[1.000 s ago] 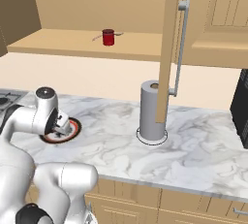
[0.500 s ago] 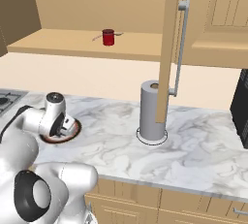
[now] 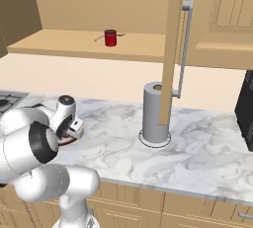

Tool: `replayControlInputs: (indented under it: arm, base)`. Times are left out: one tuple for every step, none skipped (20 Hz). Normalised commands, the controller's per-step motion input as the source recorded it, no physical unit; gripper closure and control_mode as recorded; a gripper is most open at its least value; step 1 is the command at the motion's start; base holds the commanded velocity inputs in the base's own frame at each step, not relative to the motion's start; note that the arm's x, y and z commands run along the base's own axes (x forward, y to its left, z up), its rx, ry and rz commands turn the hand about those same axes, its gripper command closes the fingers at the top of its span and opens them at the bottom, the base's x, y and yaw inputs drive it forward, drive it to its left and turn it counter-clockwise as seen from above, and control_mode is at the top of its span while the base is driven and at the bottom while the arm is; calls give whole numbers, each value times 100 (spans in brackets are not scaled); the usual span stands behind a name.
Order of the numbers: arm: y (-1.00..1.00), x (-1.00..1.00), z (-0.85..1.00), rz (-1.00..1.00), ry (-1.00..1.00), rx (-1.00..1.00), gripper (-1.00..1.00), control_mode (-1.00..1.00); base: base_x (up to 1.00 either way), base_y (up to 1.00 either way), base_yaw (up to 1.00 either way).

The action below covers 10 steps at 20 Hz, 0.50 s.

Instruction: Pick the avocado and bread from the counter and place them on the plate. Then pick the jam from the cabinet and place it next to the plate. Lastly close the cabinet door.

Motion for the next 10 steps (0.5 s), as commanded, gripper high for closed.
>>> replayControlInputs:
  arm:
    - [1, 36, -16, 0, 10, 0, 100, -100]
    - [1, 36, -17, 0, 11, 0, 100, -100]
    - [4, 34, -19, 0, 9, 0, 100, -100]
    - [6, 34, -23, 0, 11, 0, 100, -100]
    - [8, 27, -23, -1, 10, -1, 100, -100]
    - [11, 26, -26, -1, 10, -2, 100, -100]
    - [16, 21, -31, -1, 10, -4, 100, -100]
    - [18, 19, -34, -1, 10, -5, 100, -100]
    - [19, 18, -37, 0, 11, -6, 100, -100]
    - [19, 14, -34, 0, 10, -6, 100, -100]
  base:
    - [0, 0, 0]
    - [0, 0, 0]
    - [0, 0, 0]
    - [0, 0, 0]
    - [0, 0, 0]
    - [0, 0, 0]
    - [0, 0, 0]
    - [0, 0, 0]
    - [0, 0, 0]
    - [0, 0, 0]
